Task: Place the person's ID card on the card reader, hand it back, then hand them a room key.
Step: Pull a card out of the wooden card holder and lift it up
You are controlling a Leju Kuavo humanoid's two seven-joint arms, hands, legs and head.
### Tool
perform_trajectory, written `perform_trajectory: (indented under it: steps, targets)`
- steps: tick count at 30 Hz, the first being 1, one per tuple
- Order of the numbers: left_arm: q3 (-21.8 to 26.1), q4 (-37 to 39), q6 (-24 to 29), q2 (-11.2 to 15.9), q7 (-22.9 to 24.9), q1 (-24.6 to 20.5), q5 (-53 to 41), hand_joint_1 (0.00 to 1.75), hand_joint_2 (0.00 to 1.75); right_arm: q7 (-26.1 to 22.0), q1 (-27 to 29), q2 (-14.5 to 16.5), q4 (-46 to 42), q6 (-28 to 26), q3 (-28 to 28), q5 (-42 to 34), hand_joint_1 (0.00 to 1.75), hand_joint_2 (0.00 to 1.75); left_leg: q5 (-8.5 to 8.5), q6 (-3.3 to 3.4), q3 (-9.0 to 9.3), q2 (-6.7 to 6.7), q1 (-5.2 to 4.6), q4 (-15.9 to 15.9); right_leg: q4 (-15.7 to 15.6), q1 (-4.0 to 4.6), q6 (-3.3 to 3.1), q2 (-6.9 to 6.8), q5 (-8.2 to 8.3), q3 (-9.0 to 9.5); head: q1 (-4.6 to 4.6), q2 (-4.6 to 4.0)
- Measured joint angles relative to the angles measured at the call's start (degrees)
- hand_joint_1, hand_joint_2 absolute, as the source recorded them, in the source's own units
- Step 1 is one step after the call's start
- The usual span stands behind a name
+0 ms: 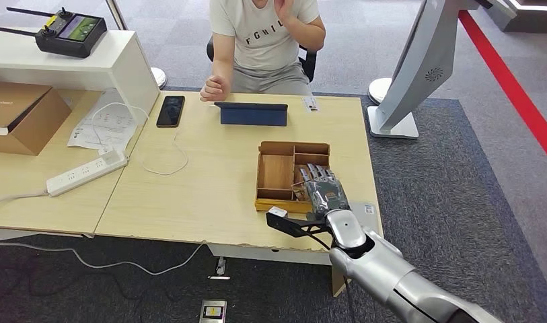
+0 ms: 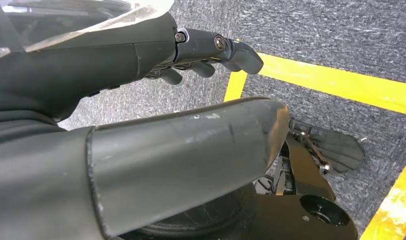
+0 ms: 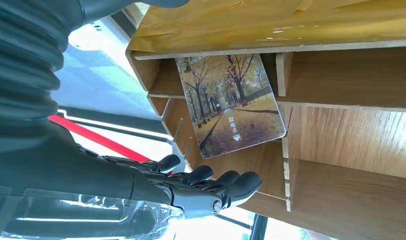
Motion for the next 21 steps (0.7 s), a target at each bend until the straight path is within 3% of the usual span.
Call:
perform_trajectory:
  steps: [11,13,15,17,21]
  targets:
    - [0.00,0.01,-0.10,0.00,-0.18,0.00,-0.14,0.00,0.00,-0.32,0.00,0.01,0.25,-0.84,0.00,-0.01,0.00,1.75,0.00,0.00,0.00,0.00,0.00,0.00,0.00,0.00,0.00,0.00,0.00,0.00,0.00,0.00]
    - [0.00,0.00,-0.06,0.00,-0.17,0.00,-0.16,0.00,0.00,-0.50,0.00,0.03,0.43,-0.85,0.01,-0.01,0.76,1.75,0.00,0.00,0.00,0.00,0.00,0.00,0.00,0.00,0.00,0.00,0.00,0.00,0.00,0.00]
    - [-0.01,0.00,-0.02,0.00,-0.14,0.00,-0.17,0.00,0.00,-0.55,-0.01,0.06,0.63,-0.83,0.02,0.00,1.63,1.75,0.00,0.00,0.00,0.00,0.00,0.00,0.00,0.00,0.00,0.00,0.00,0.00,0.00,0.00]
    - [-0.01,0.01,0.00,0.00,-0.04,0.00,-0.18,0.00,0.00,-0.57,-0.01,0.11,0.86,-0.74,0.03,0.00,1.75,1.75,0.00,0.00,0.00,0.00,0.00,0.00,0.00,0.00,0.00,0.00,0.00,0.00,0.00,0.00]
    - [-0.02,0.01,0.04,0.00,0.15,0.00,-0.21,0.00,0.00,-0.64,-0.02,0.26,1.33,-0.50,0.05,-0.06,1.75,1.75,0.00,0.00,-0.01,0.00,0.00,0.00,0.00,0.00,0.00,0.00,0.00,0.00,0.00,0.00]
